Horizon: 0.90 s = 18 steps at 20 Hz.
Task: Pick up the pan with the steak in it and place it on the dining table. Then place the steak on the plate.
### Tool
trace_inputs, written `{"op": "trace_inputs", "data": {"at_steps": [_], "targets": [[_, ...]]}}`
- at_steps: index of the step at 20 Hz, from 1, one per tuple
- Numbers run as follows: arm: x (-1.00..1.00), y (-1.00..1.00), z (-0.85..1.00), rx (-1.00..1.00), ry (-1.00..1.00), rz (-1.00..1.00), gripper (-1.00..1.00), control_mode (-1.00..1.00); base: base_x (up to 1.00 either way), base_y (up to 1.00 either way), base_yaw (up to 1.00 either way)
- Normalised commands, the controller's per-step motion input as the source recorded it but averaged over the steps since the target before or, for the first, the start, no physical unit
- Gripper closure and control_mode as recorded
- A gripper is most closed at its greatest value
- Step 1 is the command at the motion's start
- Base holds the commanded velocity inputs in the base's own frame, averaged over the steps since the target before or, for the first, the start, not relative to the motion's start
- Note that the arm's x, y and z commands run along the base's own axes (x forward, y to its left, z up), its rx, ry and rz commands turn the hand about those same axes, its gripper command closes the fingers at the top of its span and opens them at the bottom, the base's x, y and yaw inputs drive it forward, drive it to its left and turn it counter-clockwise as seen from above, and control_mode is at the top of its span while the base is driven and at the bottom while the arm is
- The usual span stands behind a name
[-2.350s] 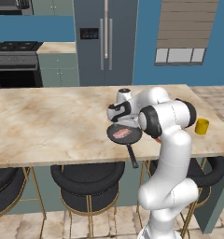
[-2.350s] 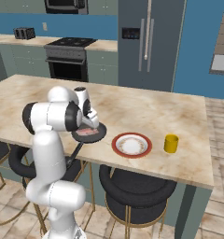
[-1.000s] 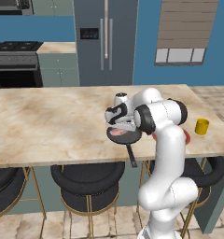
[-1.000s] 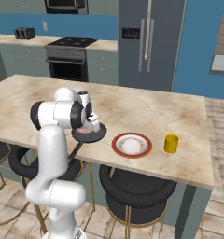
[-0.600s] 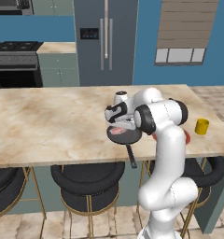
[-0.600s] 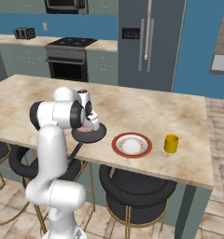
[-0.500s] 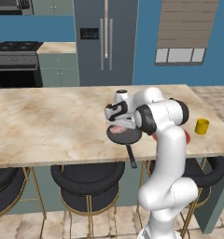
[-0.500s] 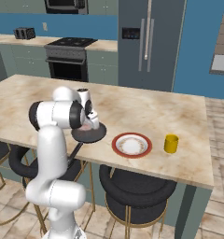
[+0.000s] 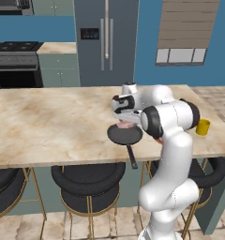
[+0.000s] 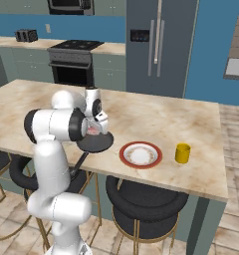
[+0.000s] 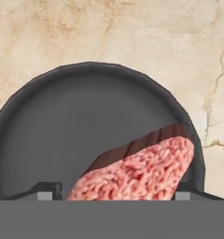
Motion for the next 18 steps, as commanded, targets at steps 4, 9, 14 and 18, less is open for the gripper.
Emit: {"op": "trace_inputs", "data": {"at_steps": [4, 9, 14, 18], "targets": [[-0.39, -0.59, 0.43, 0.0, 0.02, -0.08, 1.0, -1.0, 0.0, 0.0, 0.0], [-0.37, -0.75, 0.32, 0.0, 0.01, -0.05, 1.0, -1.0, 0.0, 0.0, 0.0], [-0.23, -0.93, 0.01, 0.0, 0.01, -0.04, 1.0, -1.0, 0.0, 0.0, 0.0], [-0.23, -1.0, -0.01, 0.02, 0.0, -0.03, 1.0, -1.0, 0.0, 0.0, 0.0]]}}
